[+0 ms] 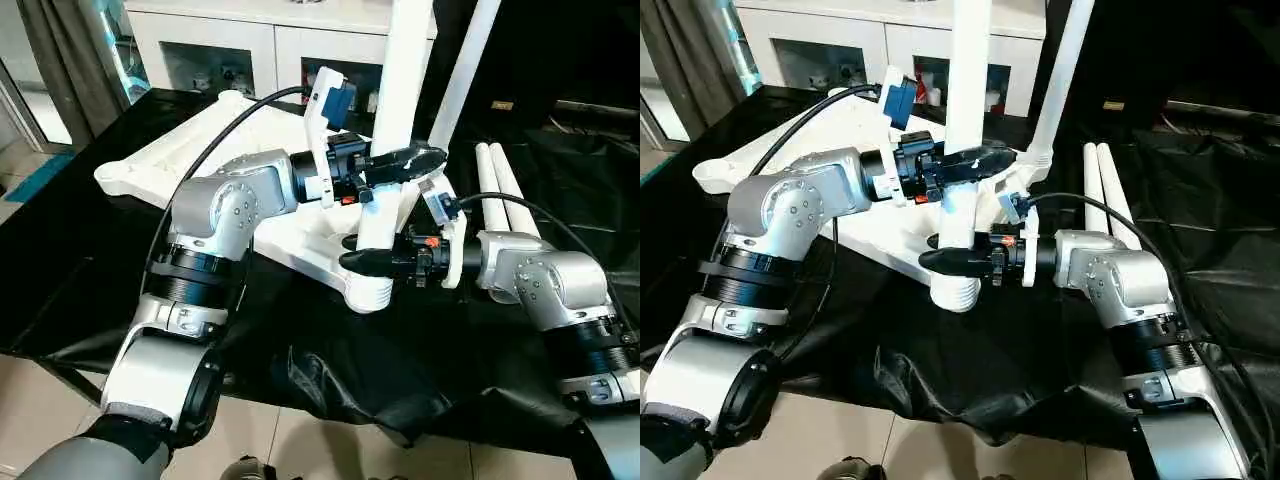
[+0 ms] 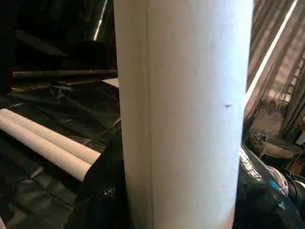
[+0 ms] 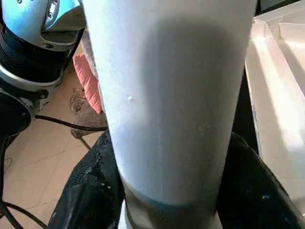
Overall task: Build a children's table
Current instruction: Pick table leg
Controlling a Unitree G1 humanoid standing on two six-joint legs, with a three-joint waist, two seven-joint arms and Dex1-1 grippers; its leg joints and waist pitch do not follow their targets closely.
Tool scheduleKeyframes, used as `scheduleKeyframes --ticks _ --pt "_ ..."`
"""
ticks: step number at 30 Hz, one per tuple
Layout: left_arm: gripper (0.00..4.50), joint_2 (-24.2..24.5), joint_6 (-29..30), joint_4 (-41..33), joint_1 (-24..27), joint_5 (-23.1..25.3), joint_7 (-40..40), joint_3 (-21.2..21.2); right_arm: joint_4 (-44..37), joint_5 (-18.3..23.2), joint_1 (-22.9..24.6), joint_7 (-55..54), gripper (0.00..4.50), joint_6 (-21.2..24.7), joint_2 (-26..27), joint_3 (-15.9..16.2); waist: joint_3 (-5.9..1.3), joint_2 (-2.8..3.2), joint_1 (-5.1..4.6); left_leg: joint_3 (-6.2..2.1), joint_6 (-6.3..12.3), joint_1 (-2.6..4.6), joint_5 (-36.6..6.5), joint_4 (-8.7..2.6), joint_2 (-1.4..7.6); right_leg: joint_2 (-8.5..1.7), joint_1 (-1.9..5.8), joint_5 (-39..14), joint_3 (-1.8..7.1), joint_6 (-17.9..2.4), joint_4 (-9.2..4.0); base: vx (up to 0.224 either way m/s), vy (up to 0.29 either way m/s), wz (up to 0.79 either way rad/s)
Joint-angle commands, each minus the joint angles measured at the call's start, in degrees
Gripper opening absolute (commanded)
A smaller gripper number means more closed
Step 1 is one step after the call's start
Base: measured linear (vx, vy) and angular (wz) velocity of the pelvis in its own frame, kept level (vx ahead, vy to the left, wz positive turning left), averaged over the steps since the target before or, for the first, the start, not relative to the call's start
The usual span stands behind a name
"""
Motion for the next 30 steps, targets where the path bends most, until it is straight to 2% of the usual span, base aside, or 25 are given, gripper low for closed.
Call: scheduleKeyframes --ticks 1,2,6,7,8,10,11,12,13,14,15,16,18,19,20,21,22,23,24,25,26,27,28,29,30 --pt "1.84 0.1 -0.6 -1.7 0.1 -0.4 -0.7 -0.7 0.8 0.1 -1.3 -0.1 2.01 0.1 -0.2 -1.1 -4.78 -1.04 0.17 -1.5 2.88 1.7 -7.1 -3.47 2.98 -4.06 2.99 -8.7 2.26 -14.2 -4.01 0.0 0.0 0.0" --pt "2.4 0.0 -0.1 -1.3 -0.1 -0.8 -0.7 -0.4 0.8 0.1 -1.3 -0.1 2.01 0.0 -0.2 -1.1 -4.77 -1.03 0.16 -1.52 2.85 1.74 -7.2 -3.5 3.01 -4.04 2.95 -8.7 2.25 -14.2 -4.01 0.0 0.0 0.0" --pt "2.66 -0.6 -0.2 -1.8 0.1 -2.4 0.2 1.8 0.2 0.1 -0.8 -0.7 1.99 -0.7 0.1 -1.5 -4.8 -0.96 0.15 -1.52 2.82 1.75 -7.2 -3.49 2.99 -4.03 2.97 -8.3 2.24 -14.4 -3.95 0.0 0.0 0.0" --pt "2.81 -1.5 -1.5 -1.6 0.1 -3.0 1.7 3.5 0.2 0.1 -0.7 -1.0 1.97 -0.8 0.3 -1.8 -4.81 -0.68 0.15 -1.51 2.71 1.74 -7.3 -3.44 2.96 -4.03 2.95 -7.9 2.25 -14.6 -4.03 0.0 0.0 0.0" --pt "3.0 -1.9 -1.8 -1.5 0.0 -3.4 2.1 4.2 0.2 0.2 -0.7 -1.1 1.96 -0.8 0.3 -1.9 -4.85 -0.79 0.1 -1.49 2.73 1.67 -7.3 -3.4 2.95 -4.01 3.03 -7.3 2.25 -14.8 -3.94 0.0 0.0 0.0" --pt "3.02 -4.0 -3.6 -0.7 -0.1 -6.9 4.8 9.2 0.0 0.7 -0.3 -2.0 1.95 -1.2 0.9 -2.9 -4.87 -0.86 0.21 -1.55 2.82 1.62 -7.5 -3.35 2.9 -4.16 3.19 -6.8 2.18 -15.5 -3.97 0.0 0.0 0.0" --pt "3.02 -4.0 -3.6 -0.7 -0.1 -7.0 4.9 9.4 0.0 0.7 -0.3 -2.0 1.95 -1.2 0.9 -2.9 -4.81 -0.88 0.16 -1.48 2.95 1.62 -7.7 -3.38 2.9 -4.07 3.13 -6.9 2.19 -15.5 -4.01 0.0 0.0 0.0" --pt "3.02 -5.5 -4.3 -0.9 0.8 -11.1 5.8 13.6 -0.8 1.6 0.3 -3.1 1.95 -1.6 1.6 -4.2 -4.86 -0.62 0.21 -1.56 2.89 1.67 -7.7 -3.37 2.91 -4.02 3.1 -7.1 2.15 -15.4 -3.89 0.0 0.0 0.0" --pt "3.02 -6.5 -4.5 -1.2 1.5 -14.0 6.6 16.4 -1.5 2.2 0.7 -3.7 1.95 -1.8 2.1 -5.0 -4.8 -0.8 0.24 -1.46 2.92 1.57 -8.0 -3.32 2.82 -4.1 3.14 -6.9 2.13 -15.9 -4.01 0.0 0.0 0.0" --pt "3.02 -7.2 -4.8 -1.5 2.1 -16.3 7.2 18.5 -2.1 2.7 1.1 -4.4 1.95 -1.9 2.5 -5.8 -4.86 -0.85 0.19 -1.45 2.9 1.53 -7.9 -3.32 2.83 -4.08 3.25 -6.7 2.13 -16.0 -3.9 0.0 0.0 0.0" --pt "3.02 -7.3 -4.8 -1.5 2.2 -16.7 7.3 18.8 -2.1 2.8 1.2 -4.5 1.95 -1.9 2.6 -5.9 -4.81 -0.76 0.28 -1.46 3.05 1.63 -8.2 -3.33 2.89 -4.07 3.15 -7.0 2.1 -16.1 -4.01 0.0 0.0 0.0" --pt "3.02 -8.2 -4.7 -1.7 3.1 -21.2 8.6 22.9 -3.4 3.8 2.1 -6.0 1.95 -2.2 3.3 -7.5 -4.86 -0.66 0.29 -1.43 3.01 1.63 -8.2 -3.31 2.86 -3.91 3.1 -7.1 2.08 -16.0 -3.91 0.0 0.0 0.0" --pt "3.02 -8.3 -5.7 -2.3 4.1 -22.4 10.2 25.1 -4.6 4.0 3.2 -7.5 1.94 -2.9 3.5 -8.7 -4.84 -0.78 0.33 -1.47 3.08 1.68 -8.6 -3.41 2.9 -3.8 3.02 -7.5 2.04 -15.6 -4.0 0.0 0.0 0.0" --pt "3.02 -7.3 -7.2 -2.7 5.1 -19.0 11.8 24.2 -5.6 4.0 4.0 -9.3 1.94 -3.5 3.8 -10.1 -4.82 -1.16 0.16 -1.52 3.06 1.72 -8.7 -3.52 2.96 -3.79 3.02 -8.0 2.03 -15.0 -4.08 0.0 0.0 0.0" --pt "3.02 -7.0 -7.6 -2.8 5.4 -18.1 12.2 24.0 -5.9 4.1 4.2 -9.8 1.94 -3.6 3.9 -10.4 -4.74 -0.94 0.21 -1.69 3.02 1.75 -8.8 -3.67 3.12 -3.9 2.93 -8.7 2.14 -14.3 -4.2 0.0 0.0 0.0" --pt "3.02 -5.1 -11.4 -3.5 7.3 -10.6 14.7 20.9 -7.5 3.7 5.5 -12.6 1.94 -4.8 4.4 -12.2 -4.66 -1.25 0.1 -1.73 2.76 1.78 -9.2 -3.8 3.14 -3.92 2.9 -10.3 2.22 -12.8 -4.55 0.0 0.0 0.0" --pt "3.02 -4.3 -13.3 -3.9 8.1 -7.2 15.6 19.2 -8.1 3.5 6.1 -13.7 1.94 -5.3 4.5 -12.8 -4.56 -0.99 -0.04 -1.95 2.17 1.87 -9.7 -4.1 3.39 -3.95 2.69 -12.0 2.3 -11.0 -4.59 0.0 0.0 0.0" --pt "3.02 -2.4 -15.5 -3.7 9.7 -1.1 18.0 16.0 -8.9 1.4 7.1 -16.6 1.94 -7.0 4.6 -13.2 -4.57 -1.24 -0.07 -1.81 1.84 2.01 -10.0 -4.08 3.31 -3.86 2.68 -12.7 2.29 -10.3 -4.66 0.0 0.0 0.0" --pt "3.02 -0.1 -17.6 -3.3 11.1 4.8 20.5 12.9 -9.4 -1.0 7.9 -19.8 1.94 -8.8 5.0 -13.5 -4.48 -0.92 0.01 -2.12 0.85 1.99 -9.9 -4.38 3.61 -3.92 2.37 -13.9 2.46 -7.8 -4.83 0.0 0.0 0.0" --pt "3.02 1.8 -20.0 -3.2 12.9 9.5 22.8 10.9 -9.7 -3.3 8.9 -24.3 1.94 -10.5 6.0 -14.2 -4.49 -0.82 -0.2 -2.02 -0.4 2.2 -10.8 -4.53 3.34 -3.87 2.33 -15.5 2.35 -7.0 -4.82 0.0 0.0 0.0" --pt "3.02 3.4 -20.0 -4.8 15.5 11.6 24.5 10.3 -10.7 -7.3 10.7 -30.9 1.94 -12.2 7.4 -14.2 -4.49 -0.71 -0.15 -2.1 -1.01 2.17 -10.8 -4.6 3.48 -3.99 2.18 -15.6 2.44 -6.6 -4.93 0.0 0.0 0.0" --pt "3.02 4.2 -19.5 -6.3 17.3 11.7 25.4 10.2 -11.7 -9.8 12.1 -35.2 1.94 -13.1 8.3 -14.2 -4.51 0.04 -0.43 -2.12 -2.68 2.16 -10.6 -4.79 3.35 -3.81 1.91 -14.3 2.38 -6.8 -4.64 0.0 0.0 0.0" --pt "3.02 5.2 -18.4 -7.8 19.2 13.7 29.1 10.0 -13.2 -12.3 14.3 -38.2 1.94 -17.3 10.1 -14.1 -4.69 0.59 -0.47 -2.12 -3.73 2.26 -11.4 -4.78 3.27 -3.74 1.91 -12.4 2.33 -7.6 -4.28 0.0 0.0 0.0" --pt "3.02 5.2 -18.4 -7.8 19.2 13.7 29.1 10.0 -13.2 -12.3 14.3 -38.2 1.94 -17.3 10.1 -14.1 -4.66 0.32 -0.65 -2.05 -3.91 2.22 -12.2 -4.88 3.32 -3.68 1.82 -11.9 2.39 -7.6 -4.47 0.0 0.0 0.0" --pt "3.02 5.7 -17.5 -8.9 20.3 15.2 31.8 9.7 -14.2 -13.7 15.8 -39.6 1.94 -20.2 11.2 -14.1 -4.85 0.29 -0.66 -2.01 -3.67 2.2 -12.9 -4.77 3.12 -3.67 2.06 -10.6 2.38 -8.2 -4.4 0.0 0.0 0.0"
